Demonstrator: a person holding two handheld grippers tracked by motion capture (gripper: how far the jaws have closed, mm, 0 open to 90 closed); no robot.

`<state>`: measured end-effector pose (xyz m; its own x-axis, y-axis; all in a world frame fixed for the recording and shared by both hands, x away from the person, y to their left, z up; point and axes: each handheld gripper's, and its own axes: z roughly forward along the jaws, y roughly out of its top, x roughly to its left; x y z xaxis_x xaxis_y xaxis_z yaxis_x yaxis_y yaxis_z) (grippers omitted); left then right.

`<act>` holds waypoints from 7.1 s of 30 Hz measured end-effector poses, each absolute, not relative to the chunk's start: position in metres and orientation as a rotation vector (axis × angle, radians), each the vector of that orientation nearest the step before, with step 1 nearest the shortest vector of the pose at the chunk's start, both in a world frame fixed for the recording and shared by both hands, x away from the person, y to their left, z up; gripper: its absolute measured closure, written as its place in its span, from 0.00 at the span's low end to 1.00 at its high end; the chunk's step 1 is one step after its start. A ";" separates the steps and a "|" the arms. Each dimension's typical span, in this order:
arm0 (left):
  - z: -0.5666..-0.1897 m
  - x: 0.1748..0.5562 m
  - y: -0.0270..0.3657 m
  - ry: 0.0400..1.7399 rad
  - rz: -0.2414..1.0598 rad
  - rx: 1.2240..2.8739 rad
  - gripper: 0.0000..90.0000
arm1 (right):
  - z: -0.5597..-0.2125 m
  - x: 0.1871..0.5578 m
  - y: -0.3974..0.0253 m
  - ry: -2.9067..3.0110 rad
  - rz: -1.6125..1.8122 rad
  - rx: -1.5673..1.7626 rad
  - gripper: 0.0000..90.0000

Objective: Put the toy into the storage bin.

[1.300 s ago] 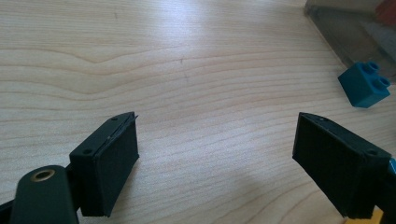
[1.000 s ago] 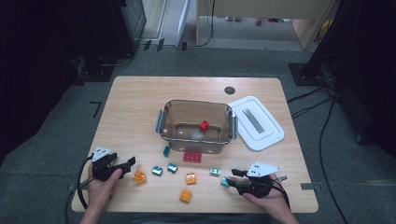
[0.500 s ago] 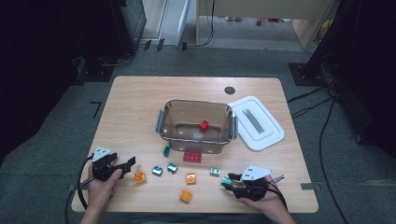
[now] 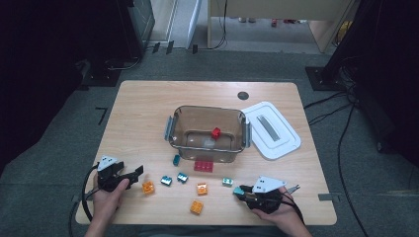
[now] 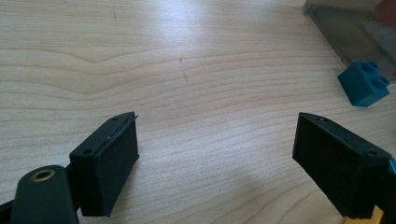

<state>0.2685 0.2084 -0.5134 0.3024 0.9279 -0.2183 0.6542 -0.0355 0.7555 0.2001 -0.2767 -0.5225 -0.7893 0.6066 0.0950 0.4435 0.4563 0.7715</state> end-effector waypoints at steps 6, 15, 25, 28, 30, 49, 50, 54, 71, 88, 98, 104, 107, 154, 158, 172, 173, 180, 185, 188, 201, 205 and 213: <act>-0.513 0.269 0.209 1.429 0.428 1.766 0.16 | -0.522 0.200 -0.275 2.521 1.277 0.919 0.75; -0.513 0.269 0.209 1.431 0.429 1.765 0.16 | -0.510 0.200 -0.278 2.488 1.337 0.937 0.75; -0.514 0.269 0.208 1.432 0.429 1.766 0.16 | -0.484 0.204 -0.288 2.411 1.417 0.974 0.75; -0.514 0.269 0.208 1.432 0.429 1.766 0.16 | -0.477 0.205 -0.289 2.397 1.425 0.968 0.75; -0.514 0.269 0.208 1.431 0.429 1.767 0.16 | -0.465 0.208 -0.291 2.378 1.432 0.964 0.75; -0.513 0.269 0.209 1.429 0.428 1.769 0.16 | -0.389 0.225 -0.283 2.296 1.482 0.926 0.75; -0.513 0.269 0.209 1.428 0.428 1.769 0.16 | -0.386 0.226 -0.283 2.290 1.485 0.924 0.75; -0.513 0.269 0.209 1.428 0.427 1.768 0.16 | -0.373 0.232 -0.280 2.275 1.486 0.910 0.75; -0.513 0.269 0.209 1.426 0.425 1.768 0.16 | -0.347 0.268 -0.254 2.257 1.508 0.901 0.75; -0.513 0.269 0.208 1.425 0.424 1.764 0.16 | -0.352 0.305 -0.227 2.275 1.502 0.953 0.75; -0.513 0.269 0.208 1.423 0.425 1.765 0.16 | -0.363 0.328 -0.220 2.282 1.471 1.006 0.75; -0.513 0.269 0.208 1.421 0.425 1.766 0.16 | -0.373 0.343 -0.216 2.300 1.431 1.043 0.75; -0.513 0.269 0.208 1.422 0.423 1.765 0.16 | -0.378 0.348 -0.213 2.308 1.412 1.059 0.75; -0.513 0.269 0.209 1.417 0.420 1.773 0.16 | -0.407 0.368 -0.203 2.513 1.216 1.125 0.58; -0.513 0.269 0.209 1.417 0.421 1.772 0.16 | -0.407 0.365 -0.201 2.522 1.192 1.080 0.39; -0.513 0.269 0.209 1.417 0.421 1.773 0.16 | -0.400 0.358 -0.209 2.452 1.278 1.050 0.38; -0.513 0.269 0.209 1.417 0.421 1.773 0.16 | -0.399 0.357 -0.209 2.444 1.288 1.036 0.38; -0.513 0.269 0.208 1.418 0.422 1.772 0.16 | -0.386 0.345 -0.216 2.382 1.329 1.002 0.37; -0.513 0.269 0.208 1.420 0.422 1.770 0.16 | -0.369 0.329 -0.229 2.317 1.426 0.969 0.38; -0.513 0.269 0.208 1.421 0.423 1.770 0.16 | -0.363 0.323 -0.233 2.302 1.440 0.963 0.37; -0.513 0.269 0.209 1.426 0.423 1.771 0.16 | -0.338 0.275 -0.265 2.238 1.506 0.873 0.35; -0.514 0.269 0.209 1.428 0.423 1.767 0.16 | -0.338 0.266 -0.271 2.235 1.502 0.867 0.35; -0.513 0.269 0.208 1.430 0.426 1.771 0.16 | -0.354 0.239 -0.281 2.251 1.516 0.857 0.36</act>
